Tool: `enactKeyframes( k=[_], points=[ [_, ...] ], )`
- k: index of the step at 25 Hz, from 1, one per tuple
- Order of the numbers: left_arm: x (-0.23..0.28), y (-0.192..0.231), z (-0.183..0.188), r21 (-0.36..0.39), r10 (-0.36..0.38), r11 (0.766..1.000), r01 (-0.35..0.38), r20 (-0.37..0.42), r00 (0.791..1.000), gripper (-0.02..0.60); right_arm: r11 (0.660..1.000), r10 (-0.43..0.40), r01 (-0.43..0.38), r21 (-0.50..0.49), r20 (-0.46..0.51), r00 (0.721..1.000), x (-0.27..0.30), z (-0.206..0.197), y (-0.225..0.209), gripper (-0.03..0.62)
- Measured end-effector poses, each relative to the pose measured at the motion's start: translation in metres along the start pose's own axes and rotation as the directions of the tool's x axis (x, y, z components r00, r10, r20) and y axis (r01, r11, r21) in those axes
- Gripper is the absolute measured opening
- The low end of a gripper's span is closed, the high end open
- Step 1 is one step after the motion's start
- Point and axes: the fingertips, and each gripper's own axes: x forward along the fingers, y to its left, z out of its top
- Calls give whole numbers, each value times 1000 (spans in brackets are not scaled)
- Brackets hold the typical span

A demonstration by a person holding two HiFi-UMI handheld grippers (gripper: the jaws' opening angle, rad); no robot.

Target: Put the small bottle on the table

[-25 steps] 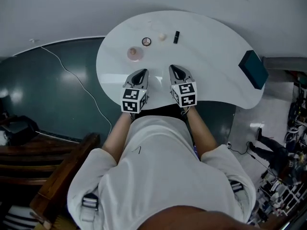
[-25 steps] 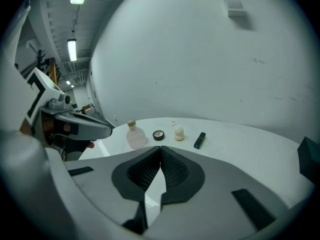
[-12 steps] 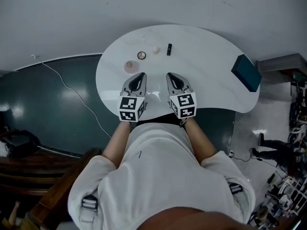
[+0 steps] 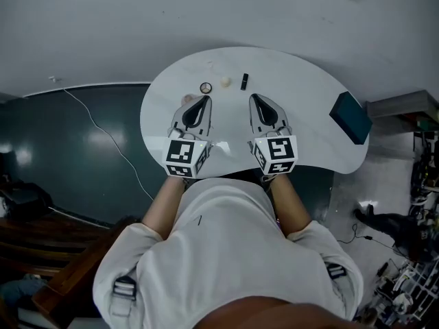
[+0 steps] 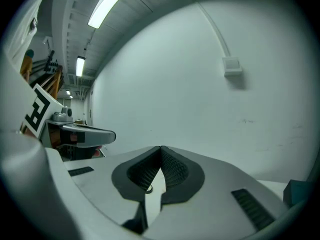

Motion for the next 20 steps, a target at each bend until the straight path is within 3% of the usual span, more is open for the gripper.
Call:
enactKeyframes(
  k=[9,20],
  points=[
    [-8,6,46,76,11,997,-18,90,996,12,999,-28,31,-28,81,996,-5,36,-8,-3],
    [-8,7,51,84,13,996,-22,107,994,12,998,-28,32,-44,98,995,-2,46,-6,-2]
  ],
)
